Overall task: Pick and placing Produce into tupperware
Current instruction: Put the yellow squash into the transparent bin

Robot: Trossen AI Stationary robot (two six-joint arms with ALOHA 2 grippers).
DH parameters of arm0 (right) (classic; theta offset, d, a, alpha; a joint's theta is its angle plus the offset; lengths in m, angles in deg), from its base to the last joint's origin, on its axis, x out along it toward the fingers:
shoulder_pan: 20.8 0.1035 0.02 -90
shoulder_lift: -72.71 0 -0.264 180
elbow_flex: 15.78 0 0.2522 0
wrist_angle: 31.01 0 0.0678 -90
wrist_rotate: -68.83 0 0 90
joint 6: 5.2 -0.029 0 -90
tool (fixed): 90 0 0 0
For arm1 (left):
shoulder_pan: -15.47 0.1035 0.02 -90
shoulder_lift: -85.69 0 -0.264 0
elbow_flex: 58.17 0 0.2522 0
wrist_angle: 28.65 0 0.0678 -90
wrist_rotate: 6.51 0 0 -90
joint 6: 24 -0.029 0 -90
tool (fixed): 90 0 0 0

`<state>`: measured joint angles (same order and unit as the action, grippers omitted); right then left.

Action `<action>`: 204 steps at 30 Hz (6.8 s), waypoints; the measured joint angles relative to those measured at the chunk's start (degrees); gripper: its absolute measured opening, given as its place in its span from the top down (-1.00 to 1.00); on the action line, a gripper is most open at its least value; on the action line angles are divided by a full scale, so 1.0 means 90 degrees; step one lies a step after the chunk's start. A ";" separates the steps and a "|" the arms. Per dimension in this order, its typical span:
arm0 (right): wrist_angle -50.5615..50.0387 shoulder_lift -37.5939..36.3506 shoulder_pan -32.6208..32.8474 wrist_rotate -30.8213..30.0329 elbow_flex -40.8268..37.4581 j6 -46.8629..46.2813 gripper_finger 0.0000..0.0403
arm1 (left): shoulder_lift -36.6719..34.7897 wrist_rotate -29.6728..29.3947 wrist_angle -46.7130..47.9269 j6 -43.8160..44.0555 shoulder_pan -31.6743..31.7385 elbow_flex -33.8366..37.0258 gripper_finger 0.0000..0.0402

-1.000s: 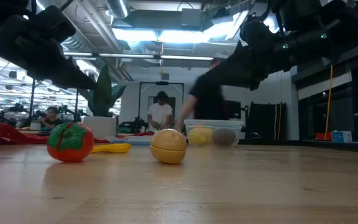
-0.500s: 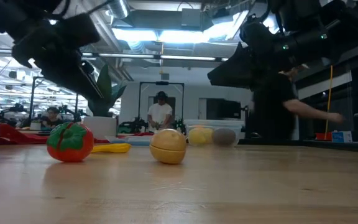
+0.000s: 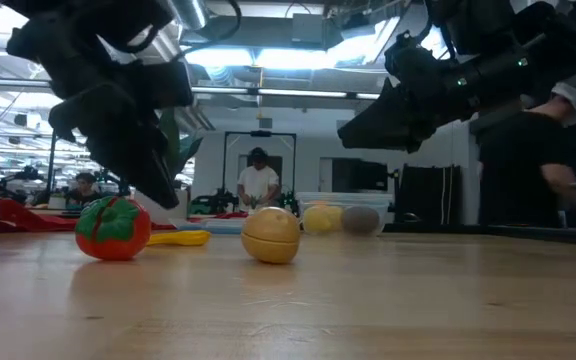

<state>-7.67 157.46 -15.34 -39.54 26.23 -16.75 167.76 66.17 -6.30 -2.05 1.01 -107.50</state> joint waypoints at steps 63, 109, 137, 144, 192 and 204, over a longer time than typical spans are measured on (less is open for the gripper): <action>-0.0283 0.0002 0.0009 0.0336 0.0002 -0.0017 0.12 | -0.1296 -0.0395 0.0179 -0.0682 0.0213 0.0237 0.99; 0.2604 0.0094 0.0022 0.0987 0.0002 0.1670 0.12 | -0.2976 0.0927 -0.7210 -0.2716 0.0576 0.3507 1.00; 0.3152 0.2713 -0.0060 0.1812 0.2541 0.2312 0.12 | -0.1247 0.1246 -0.7439 -0.2848 0.1039 0.2545 1.00; 0.3062 0.2716 -0.0087 0.2072 0.2667 0.2146 0.12 | -0.1111 0.1589 -0.7783 -0.2844 0.1066 0.2542 1.00; 0.2718 0.3147 -0.0214 0.2084 0.3186 0.2174 0.89 | -0.1113 0.1582 -0.7585 -0.2795 0.1064 0.2542 1.00; 0.2721 0.3147 -0.0249 0.2223 0.3186 0.2151 0.90 | -0.1274 0.1584 -0.7545 -0.2746 0.1061 0.2545 0.67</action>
<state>16.82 185.78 -17.59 -19.53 54.90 2.61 156.29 80.42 -74.20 -26.76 10.56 -84.60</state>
